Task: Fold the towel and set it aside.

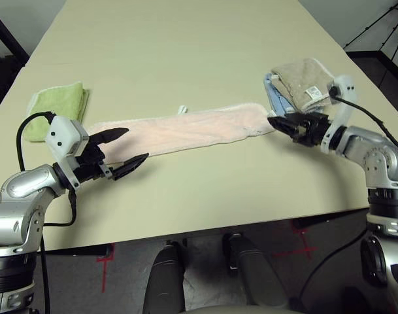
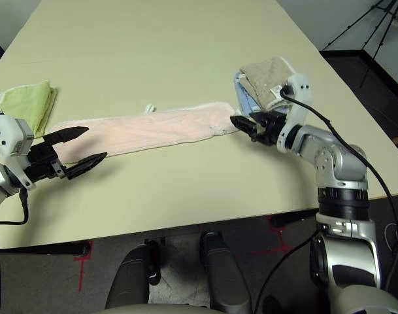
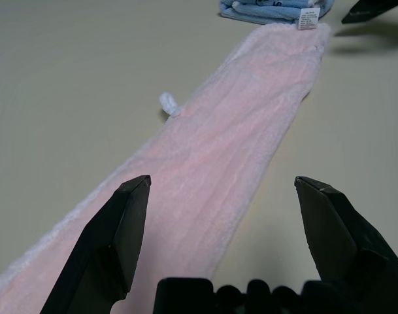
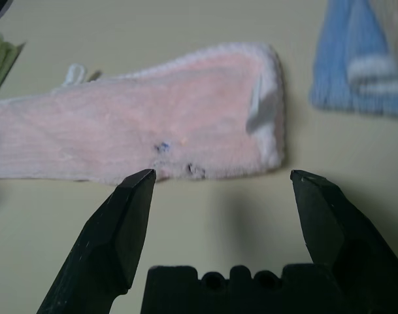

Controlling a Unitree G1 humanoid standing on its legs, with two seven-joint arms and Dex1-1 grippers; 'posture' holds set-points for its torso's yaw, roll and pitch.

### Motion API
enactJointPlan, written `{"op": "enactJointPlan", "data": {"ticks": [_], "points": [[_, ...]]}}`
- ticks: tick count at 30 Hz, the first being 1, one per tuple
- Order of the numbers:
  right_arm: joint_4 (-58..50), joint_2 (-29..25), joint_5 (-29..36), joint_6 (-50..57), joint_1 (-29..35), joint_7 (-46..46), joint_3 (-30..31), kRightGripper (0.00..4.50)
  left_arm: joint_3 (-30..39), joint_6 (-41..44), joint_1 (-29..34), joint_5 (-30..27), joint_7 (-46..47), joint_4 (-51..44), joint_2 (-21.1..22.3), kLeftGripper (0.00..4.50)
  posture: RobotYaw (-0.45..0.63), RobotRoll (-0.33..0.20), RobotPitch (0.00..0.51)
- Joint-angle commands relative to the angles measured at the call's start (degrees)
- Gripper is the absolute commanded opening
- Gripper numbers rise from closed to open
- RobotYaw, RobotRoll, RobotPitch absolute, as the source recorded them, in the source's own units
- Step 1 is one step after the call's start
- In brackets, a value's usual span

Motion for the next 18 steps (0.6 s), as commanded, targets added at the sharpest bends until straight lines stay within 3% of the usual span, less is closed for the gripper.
{"op": "enactJointPlan", "data": {"ticks": [1,9,18], "points": [[-2.5,0.8,2.4,5.4,0.4,-3.9,-2.7,4.47,-0.6,-0.5,0.2,0.8,-0.5,0.3,0.9,4.47,-0.08,0.000,0.202],[0.2,5.1,1.7,6.6,-1.9,-12.0,-3.6,4.47,-0.7,-0.6,0.1,1.2,-0.3,0.5,1.2,4.47,-0.07,0.000,0.204],[8.6,12.5,0.8,6.1,-8.5,-25.3,-10.0,4.47,-0.3,-0.7,1.0,1.9,-0.2,0.3,1.7,4.47,-0.06,0.000,0.209]]}}
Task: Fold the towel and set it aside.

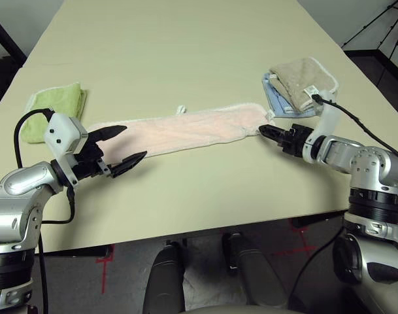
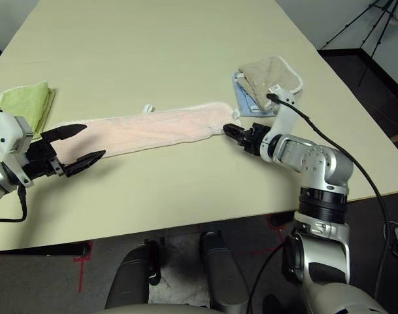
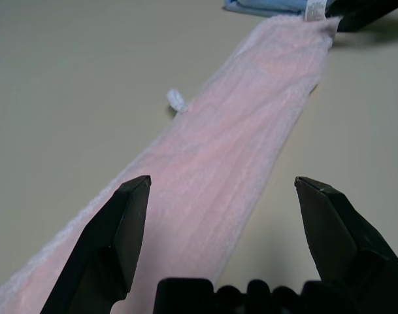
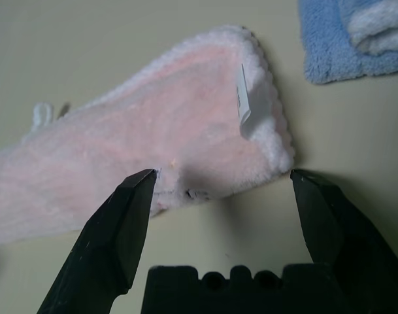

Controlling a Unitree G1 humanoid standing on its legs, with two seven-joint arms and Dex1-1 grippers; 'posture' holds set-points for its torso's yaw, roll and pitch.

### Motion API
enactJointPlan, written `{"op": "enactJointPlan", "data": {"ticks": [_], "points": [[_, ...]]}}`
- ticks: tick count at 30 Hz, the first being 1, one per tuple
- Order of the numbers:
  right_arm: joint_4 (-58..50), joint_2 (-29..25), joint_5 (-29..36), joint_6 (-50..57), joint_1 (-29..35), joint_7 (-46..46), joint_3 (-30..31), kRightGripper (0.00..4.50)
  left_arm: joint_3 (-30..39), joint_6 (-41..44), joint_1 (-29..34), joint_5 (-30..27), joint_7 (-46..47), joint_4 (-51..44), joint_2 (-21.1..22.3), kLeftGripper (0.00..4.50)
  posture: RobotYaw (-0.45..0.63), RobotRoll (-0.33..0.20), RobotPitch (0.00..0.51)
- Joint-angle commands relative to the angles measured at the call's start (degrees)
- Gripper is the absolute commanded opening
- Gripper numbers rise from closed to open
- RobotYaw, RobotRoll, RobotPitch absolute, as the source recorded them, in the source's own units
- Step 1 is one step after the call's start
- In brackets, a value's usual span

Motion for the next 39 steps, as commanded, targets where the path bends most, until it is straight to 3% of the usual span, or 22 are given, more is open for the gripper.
{"op": "enactJointPlan", "data": {"ticks": [1,9,21,25,33,34,39], "points": [[4.3,0.9,-1.1,0.2,-0.9,-4.6,-2.1,4.47,-0.2,-0.4,1.0,0.8,-0.3,0.2,0.7,4.47,-0.06,0.000,0.209],[8.3,1.1,-0.7,1.0,-3.0,-7.8,-3.1,4.47,0.0,-0.8,1.2,1.2,-0.5,0.9,1.4,4.47,-0.06,0.000,0.210],[14.0,1.5,-0.7,1.3,-6.1,-4.8,1.3,4.47,-0.2,-0.7,1.9,1.4,-0.5,0.7,2.2,4.47,-0.05,0.000,0.206],[15.3,1.0,-1.3,0.4,-6.3,-4.0,2.8,3.50,0.1,-0.6,2.4,1.4,-0.3,0.6,2.5,4.50,-0.04,0.000,0.204],[16.2,0.6,-1.8,0.1,-6.6,-2.7,3.8,0.26,0.2,-0.3,2.9,1.4,0.0,0.3,2.9,4.50,-0.04,0.000,0.204],[16.3,0.6,-1.9,0.0,-6.6,-2.6,3.8,0.03,0.2,-0.3,2.9,1.4,0.0,0.3,3.0,4.50,-0.04,0.000,0.204],[15.5,0.9,-1.3,-2.2,-6.5,-1.9,3.3,0.03,0.0,-0.2,2.8,1.5,0.1,0.4,3.0,4.50,-0.04,0.000,0.201]]}}
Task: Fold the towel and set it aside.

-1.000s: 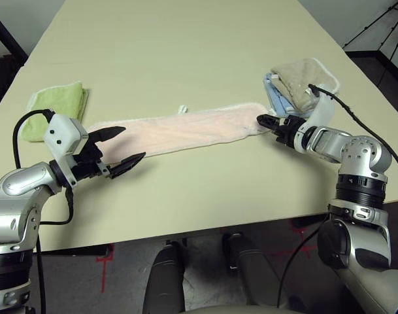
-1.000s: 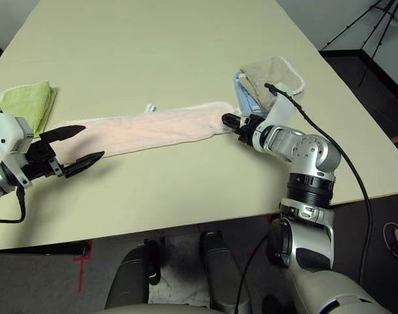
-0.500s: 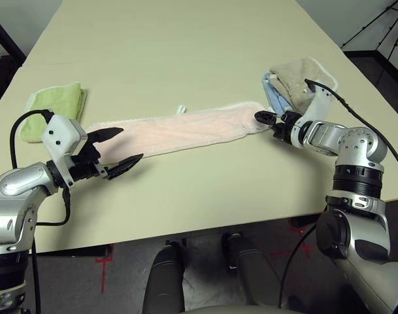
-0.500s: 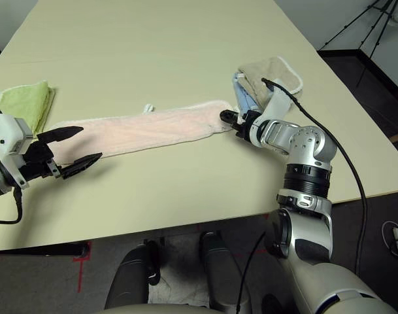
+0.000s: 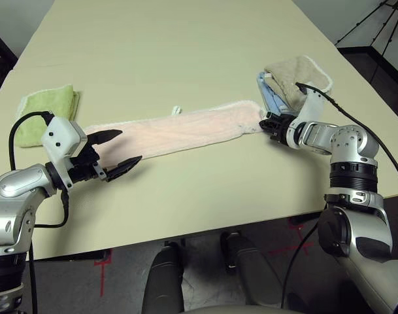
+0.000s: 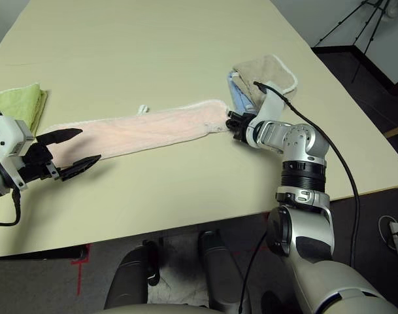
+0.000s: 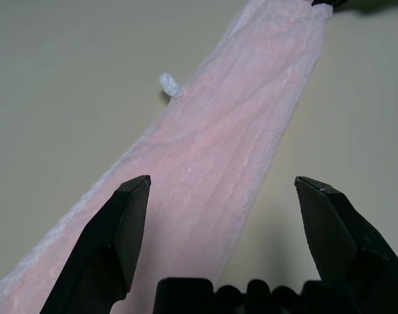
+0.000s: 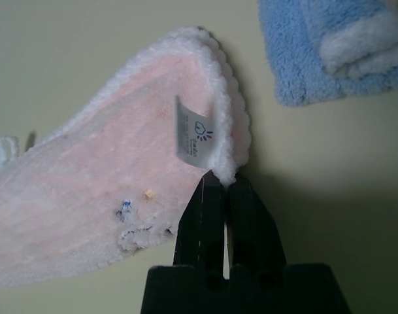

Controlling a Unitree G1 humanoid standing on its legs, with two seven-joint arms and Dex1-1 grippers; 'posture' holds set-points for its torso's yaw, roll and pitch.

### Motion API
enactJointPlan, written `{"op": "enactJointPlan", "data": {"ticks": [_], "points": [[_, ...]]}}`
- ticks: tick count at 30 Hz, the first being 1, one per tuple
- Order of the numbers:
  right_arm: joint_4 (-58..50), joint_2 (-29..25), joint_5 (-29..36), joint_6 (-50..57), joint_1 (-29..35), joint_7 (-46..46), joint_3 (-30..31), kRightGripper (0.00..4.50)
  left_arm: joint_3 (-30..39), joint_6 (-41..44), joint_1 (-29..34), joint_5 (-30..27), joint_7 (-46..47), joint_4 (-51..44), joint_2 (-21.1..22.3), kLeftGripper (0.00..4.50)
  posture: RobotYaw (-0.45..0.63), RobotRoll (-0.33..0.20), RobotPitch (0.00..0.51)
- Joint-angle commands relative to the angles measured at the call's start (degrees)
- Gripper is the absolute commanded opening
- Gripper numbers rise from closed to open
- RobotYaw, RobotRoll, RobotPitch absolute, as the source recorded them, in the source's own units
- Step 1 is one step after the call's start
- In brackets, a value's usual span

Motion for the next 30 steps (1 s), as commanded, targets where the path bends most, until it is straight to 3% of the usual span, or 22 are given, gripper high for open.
{"op": "enactJointPlan", "data": {"ticks": [1,19,30], "points": [[0.7,1.4,0.8,-0.9,1.4,1.0,0.1,0.03,0.0,0.2,0.8,1.0,0.1,0.2,0.6,4.50,-0.04,0.000,0.201],[-2.8,3.6,10.2,-10.1,-0.7,3.8,-5.3,0.03,-0.2,0.2,0.7,1.7,0.8,0.5,0.5,4.50,-0.03,0.000,0.193],[-10.1,3.6,19.6,-0.7,1.2,7.2,-3.1,0.03,-0.1,0.0,0.5,2.1,1.1,1.0,0.4,4.50,-0.03,0.000,0.190]]}}
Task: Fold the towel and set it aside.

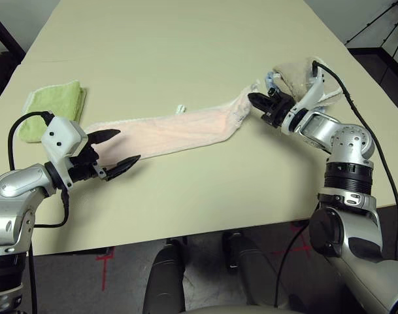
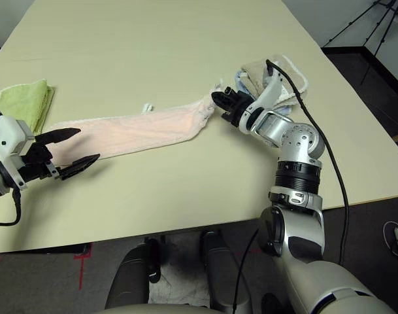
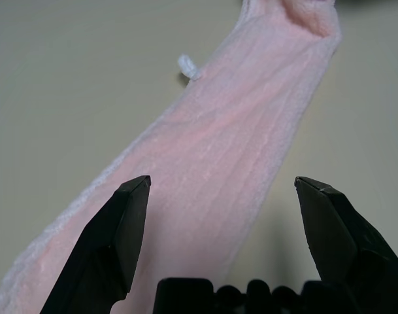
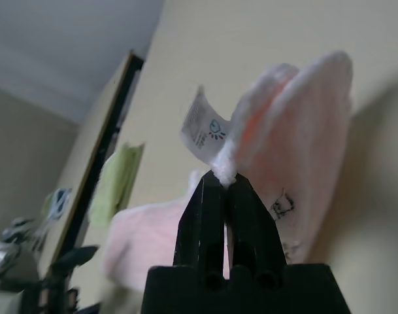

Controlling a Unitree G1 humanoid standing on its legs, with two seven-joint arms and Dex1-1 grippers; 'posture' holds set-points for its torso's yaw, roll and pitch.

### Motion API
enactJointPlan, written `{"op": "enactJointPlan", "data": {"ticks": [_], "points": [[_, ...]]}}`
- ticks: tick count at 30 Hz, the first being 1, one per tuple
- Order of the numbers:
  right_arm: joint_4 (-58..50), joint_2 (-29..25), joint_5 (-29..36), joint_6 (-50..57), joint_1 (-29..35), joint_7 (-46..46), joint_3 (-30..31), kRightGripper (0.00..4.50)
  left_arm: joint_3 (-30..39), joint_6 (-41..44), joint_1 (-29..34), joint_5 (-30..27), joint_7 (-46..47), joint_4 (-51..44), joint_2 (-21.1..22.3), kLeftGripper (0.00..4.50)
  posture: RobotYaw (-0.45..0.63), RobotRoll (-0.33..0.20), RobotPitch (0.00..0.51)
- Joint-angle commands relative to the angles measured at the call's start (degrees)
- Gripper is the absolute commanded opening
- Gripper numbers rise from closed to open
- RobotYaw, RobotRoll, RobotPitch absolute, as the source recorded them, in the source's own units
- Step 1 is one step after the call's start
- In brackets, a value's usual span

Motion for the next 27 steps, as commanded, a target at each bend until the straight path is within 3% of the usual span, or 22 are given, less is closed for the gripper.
{"op": "enactJointPlan", "data": {"ticks": [1,9,27], "points": [[-1.6,-0.3,2.8,2.5,1.2,0.3,-0.1,0.03,0.0,0.0,0.7,0.7,0.1,0.5,0.3,4.50,-0.03,0.000,0.190],[-2.0,-0.4,4.7,3.5,0.9,0.2,1.3,0.03,-0.1,0.0,0.7,0.9,0.2,0.5,0.1,4.50,-0.03,0.000,0.189],[-6.3,5.2,9.2,8.3,2.8,-2.4,5.7,0.03,0.8,1.6,1.1,0.0,2.2,-1.6,-0.1,4.50,0.01,0.000,0.185]]}}
